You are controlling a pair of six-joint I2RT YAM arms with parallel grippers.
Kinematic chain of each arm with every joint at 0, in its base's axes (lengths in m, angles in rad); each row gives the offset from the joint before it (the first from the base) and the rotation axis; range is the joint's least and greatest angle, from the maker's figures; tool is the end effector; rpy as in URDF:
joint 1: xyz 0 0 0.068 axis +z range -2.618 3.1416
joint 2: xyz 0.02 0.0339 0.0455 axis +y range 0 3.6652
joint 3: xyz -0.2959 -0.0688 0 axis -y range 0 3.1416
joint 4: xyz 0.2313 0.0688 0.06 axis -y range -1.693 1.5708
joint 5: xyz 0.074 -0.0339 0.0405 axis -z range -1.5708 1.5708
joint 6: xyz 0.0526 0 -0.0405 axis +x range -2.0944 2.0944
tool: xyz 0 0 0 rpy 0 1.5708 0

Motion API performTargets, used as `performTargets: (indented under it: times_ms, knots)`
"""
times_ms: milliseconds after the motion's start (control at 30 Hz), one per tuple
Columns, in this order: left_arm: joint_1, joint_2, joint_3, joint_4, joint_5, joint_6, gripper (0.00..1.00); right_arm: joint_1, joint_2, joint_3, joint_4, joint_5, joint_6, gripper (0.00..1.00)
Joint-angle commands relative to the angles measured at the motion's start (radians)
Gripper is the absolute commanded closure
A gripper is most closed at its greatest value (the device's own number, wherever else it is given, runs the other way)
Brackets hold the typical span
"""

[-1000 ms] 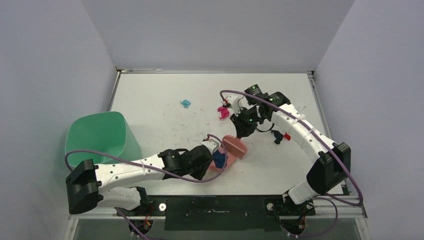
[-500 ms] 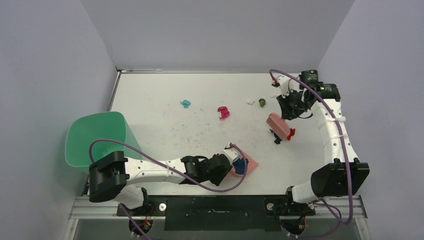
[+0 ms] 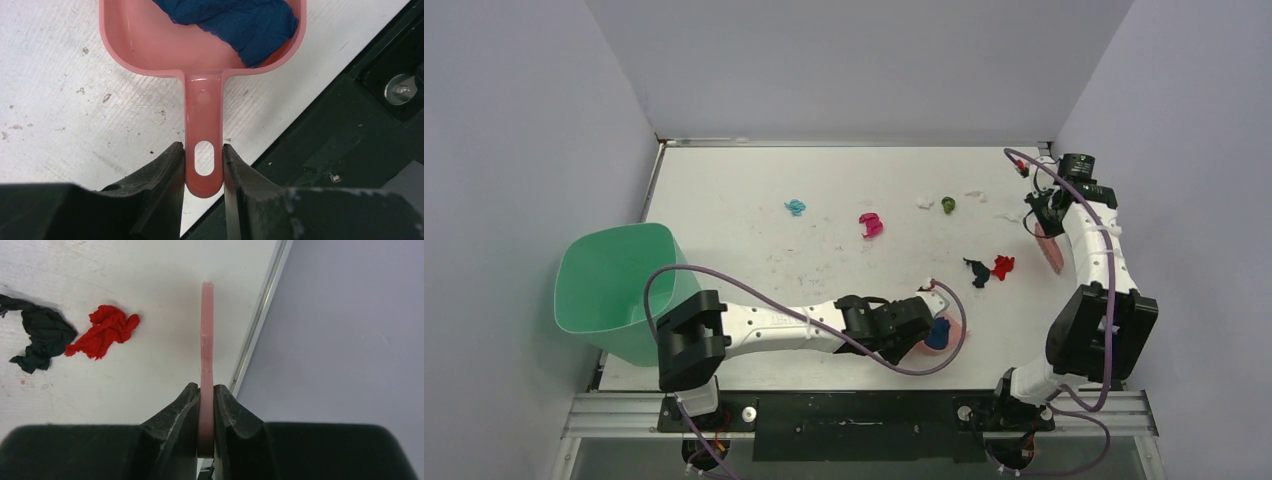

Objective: Sweep away the paper scraps from the table

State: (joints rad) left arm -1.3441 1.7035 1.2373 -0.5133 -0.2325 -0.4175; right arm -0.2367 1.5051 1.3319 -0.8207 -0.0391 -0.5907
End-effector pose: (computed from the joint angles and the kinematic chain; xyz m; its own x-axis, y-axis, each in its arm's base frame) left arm 0.0933 -0.3505 0.2525 -0.5433 0.6001 -0.5871 0.7647 0.6424 -0.0512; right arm 0.2997 -0.0702 0.3219 -0.7957 -0.3805 -0.4712 -0.2764 0.9204 -0.2766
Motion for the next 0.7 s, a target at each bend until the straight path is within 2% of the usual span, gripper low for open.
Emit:
performTargets:
  times_ms: [0,200,433,667]
  knots:
    - [0.02,0.063,0.114,-0.096,0.034,0.023,1.0,0.0,0.053,0.033,0.089,-0.001,0.025,0.95]
    - [0.055,0.128,0.163,-0.076,0.082,0.019,1.0,0.039,0.056,0.034,-0.03,-0.219,-0.01,0.95]
    - [0.098,0.199,0.213,-0.064,0.11,0.031,1.0,0.201,-0.043,-0.084,-0.128,-0.29,-0.094,0.95]
    - [0.117,0.257,0.265,-0.05,0.122,0.05,1.0,0.281,-0.09,-0.077,-0.307,-0.465,-0.125,0.95]
